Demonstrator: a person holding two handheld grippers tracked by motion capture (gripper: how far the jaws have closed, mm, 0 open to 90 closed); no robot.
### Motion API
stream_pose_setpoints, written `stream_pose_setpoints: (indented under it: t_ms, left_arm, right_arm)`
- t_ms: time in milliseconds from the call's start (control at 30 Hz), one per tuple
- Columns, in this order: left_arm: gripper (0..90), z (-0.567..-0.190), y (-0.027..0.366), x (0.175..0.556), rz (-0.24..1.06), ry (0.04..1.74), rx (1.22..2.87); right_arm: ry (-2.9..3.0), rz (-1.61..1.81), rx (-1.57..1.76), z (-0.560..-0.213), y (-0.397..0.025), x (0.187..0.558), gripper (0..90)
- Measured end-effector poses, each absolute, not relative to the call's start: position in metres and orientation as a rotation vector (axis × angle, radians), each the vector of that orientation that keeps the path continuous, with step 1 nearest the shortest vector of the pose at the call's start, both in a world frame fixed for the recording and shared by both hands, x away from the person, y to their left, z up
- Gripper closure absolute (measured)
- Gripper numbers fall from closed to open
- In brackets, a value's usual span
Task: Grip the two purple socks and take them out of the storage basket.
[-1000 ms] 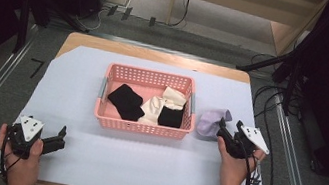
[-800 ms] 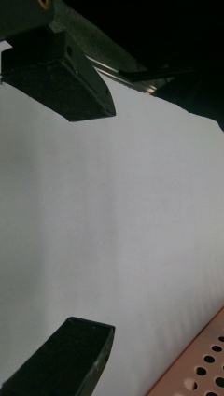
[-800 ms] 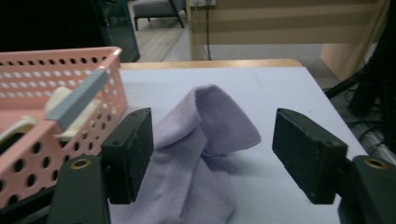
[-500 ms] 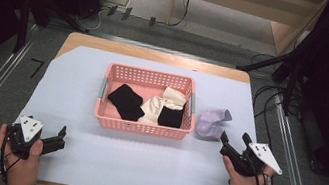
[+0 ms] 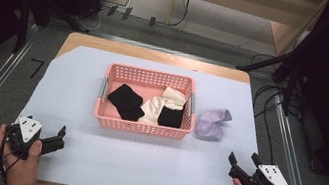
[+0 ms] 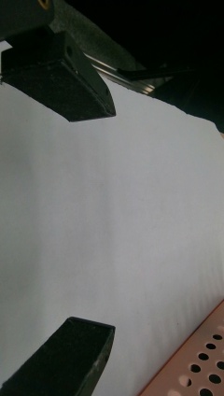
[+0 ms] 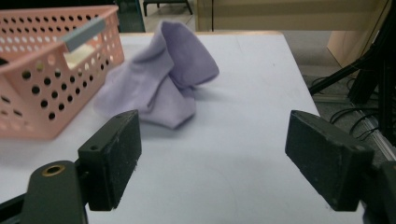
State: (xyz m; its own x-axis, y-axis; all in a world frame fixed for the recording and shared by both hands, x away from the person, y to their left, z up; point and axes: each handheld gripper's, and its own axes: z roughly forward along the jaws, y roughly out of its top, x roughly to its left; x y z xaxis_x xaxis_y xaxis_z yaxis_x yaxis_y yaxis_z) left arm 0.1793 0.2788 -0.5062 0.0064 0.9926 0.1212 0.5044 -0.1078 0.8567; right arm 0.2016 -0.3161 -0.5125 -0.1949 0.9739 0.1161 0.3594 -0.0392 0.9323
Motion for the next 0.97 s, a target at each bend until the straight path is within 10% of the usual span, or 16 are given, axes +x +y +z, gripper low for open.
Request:
stream_pose_setpoints:
  t_ms: [967]
  left_arm:
    - [0.6, -0.506, 0.278, 0.177, 1.054, 1.552, 1.642]
  right_arm:
    - [1.574, 1.15, 1.502, -0.538, -0.342, 0.165, 26.3]
